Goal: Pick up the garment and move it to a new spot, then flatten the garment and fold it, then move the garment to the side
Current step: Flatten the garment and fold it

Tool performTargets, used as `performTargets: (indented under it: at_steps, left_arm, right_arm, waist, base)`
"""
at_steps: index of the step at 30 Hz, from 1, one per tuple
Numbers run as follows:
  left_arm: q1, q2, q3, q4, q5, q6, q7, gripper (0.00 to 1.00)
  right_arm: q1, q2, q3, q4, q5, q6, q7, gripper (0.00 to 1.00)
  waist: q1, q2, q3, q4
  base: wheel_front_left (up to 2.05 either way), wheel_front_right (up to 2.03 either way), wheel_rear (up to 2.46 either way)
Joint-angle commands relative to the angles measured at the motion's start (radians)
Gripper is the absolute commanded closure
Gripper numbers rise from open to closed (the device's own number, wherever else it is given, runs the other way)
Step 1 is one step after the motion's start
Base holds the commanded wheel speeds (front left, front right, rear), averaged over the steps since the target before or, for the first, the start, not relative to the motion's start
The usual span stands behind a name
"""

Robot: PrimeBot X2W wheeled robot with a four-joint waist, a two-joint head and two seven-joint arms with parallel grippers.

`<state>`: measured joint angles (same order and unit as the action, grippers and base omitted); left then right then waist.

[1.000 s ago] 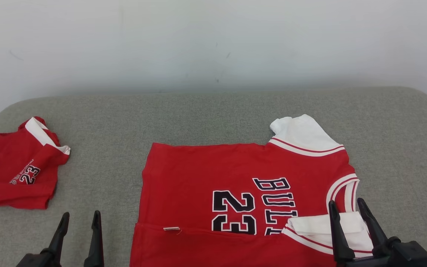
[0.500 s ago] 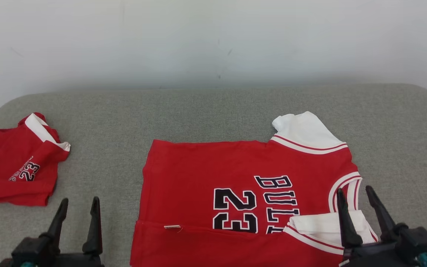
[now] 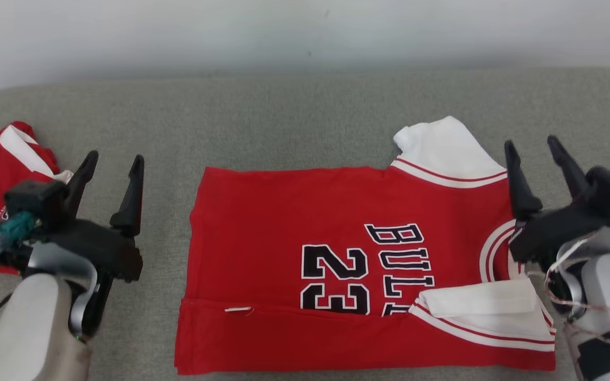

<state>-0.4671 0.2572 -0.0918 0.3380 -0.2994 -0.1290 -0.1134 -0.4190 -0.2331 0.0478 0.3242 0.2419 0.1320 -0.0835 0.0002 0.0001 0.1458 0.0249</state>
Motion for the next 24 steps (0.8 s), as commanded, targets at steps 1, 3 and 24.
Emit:
performTargets:
  at_steps: [1, 3, 24]
  left_arm:
    - [-0.036, 0.006, -0.020, 0.016, -0.024, 0.000, 0.027, 0.00]
    - [-0.106, 0.025, -0.060, 0.034, -0.066, -0.001, 0.069, 0.00]
    - [-0.500, 0.146, -0.467, 0.190, -0.484, -0.001, 0.436, 0.00]
  right_arm:
    - [-0.038, -0.014, 0.002, 0.020, 0.008, -0.003, 0.018, 0.00]
    - [-0.116, -0.024, 0.007, 0.051, 0.024, -0.003, 0.047, 0.00]
    - [-0.664, -0.085, 0.189, 0.509, 0.062, -0.003, 0.305, 0.00]
  waist:
    - [-0.0002, -0.0001, 0.074, 0.001]
    - [-0.0002, -0.0001, 0.115, 0.002]
    - [-0.0002, -0.0001, 0.328, 0.040]
  base:
    - [0.00, 0.00, 0.00]
    - [0.00, 0.00, 0.00]
    - [0.00, 0.00, 0.00]
